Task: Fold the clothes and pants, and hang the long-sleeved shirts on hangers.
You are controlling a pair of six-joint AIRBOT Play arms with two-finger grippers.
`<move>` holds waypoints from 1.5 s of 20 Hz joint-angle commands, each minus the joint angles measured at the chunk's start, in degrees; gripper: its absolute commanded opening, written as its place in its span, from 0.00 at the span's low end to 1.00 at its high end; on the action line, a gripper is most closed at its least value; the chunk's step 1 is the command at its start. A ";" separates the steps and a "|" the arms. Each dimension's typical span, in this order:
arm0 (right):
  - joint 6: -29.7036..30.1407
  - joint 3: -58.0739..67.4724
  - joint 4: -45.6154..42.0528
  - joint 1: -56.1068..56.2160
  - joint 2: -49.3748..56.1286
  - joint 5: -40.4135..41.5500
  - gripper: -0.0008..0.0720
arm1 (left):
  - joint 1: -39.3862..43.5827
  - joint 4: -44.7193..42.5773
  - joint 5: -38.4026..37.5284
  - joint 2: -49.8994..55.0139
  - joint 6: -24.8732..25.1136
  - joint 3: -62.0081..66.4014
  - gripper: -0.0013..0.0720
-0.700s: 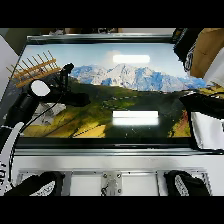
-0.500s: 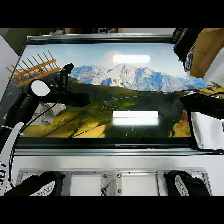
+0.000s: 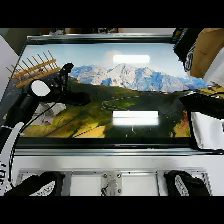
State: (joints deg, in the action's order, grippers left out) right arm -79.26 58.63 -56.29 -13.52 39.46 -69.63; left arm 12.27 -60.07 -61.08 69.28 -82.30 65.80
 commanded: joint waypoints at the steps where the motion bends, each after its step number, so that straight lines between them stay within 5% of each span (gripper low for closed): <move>1: 0.00 -0.02 0.00 0.04 -0.04 0.00 0.03 | -2.73 -11.98 2.23 0.09 -0.28 2.80 0.93; 6: 0.00 -0.02 0.00 0.04 -0.04 0.00 0.03 | -13.75 -38.51 -1.49 0.13 -18.84 5.77 0.93; 11: 0.00 -0.02 0.02 0.04 -0.04 0.00 0.03 | -25.33 -25.83 10.67 1.84 -21.66 -6.36 0.93; 17: 0.00 -0.02 0.00 0.04 -0.04 0.00 0.03 | -24.20 -12.11 18.10 12.50 -18.21 -7.89 0.93; 18: 0.00 -0.02 0.00 0.04 -0.04 0.00 0.03 | -23.39 -12.13 17.94 14.16 -18.25 -6.54 0.83; 20: 0.00 -0.02 0.00 0.04 -0.04 0.00 0.03 | -21.55 -11.69 16.04 16.22 -18.23 -2.14 0.12; 21: 0.00 -0.02 0.00 0.04 -0.04 0.00 0.03 | -20.11 -11.69 15.34 16.17 -18.16 0.26 0.04; 30: 0.00 -0.02 0.00 0.04 -0.04 0.31 0.03 | 17.03 -12.02 13.16 8.04 -10.43 13.44 0.04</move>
State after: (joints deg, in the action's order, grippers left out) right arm -79.24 58.63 -56.29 -13.52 39.46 -69.60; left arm 17.69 -71.92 -48.45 78.39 -94.48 77.06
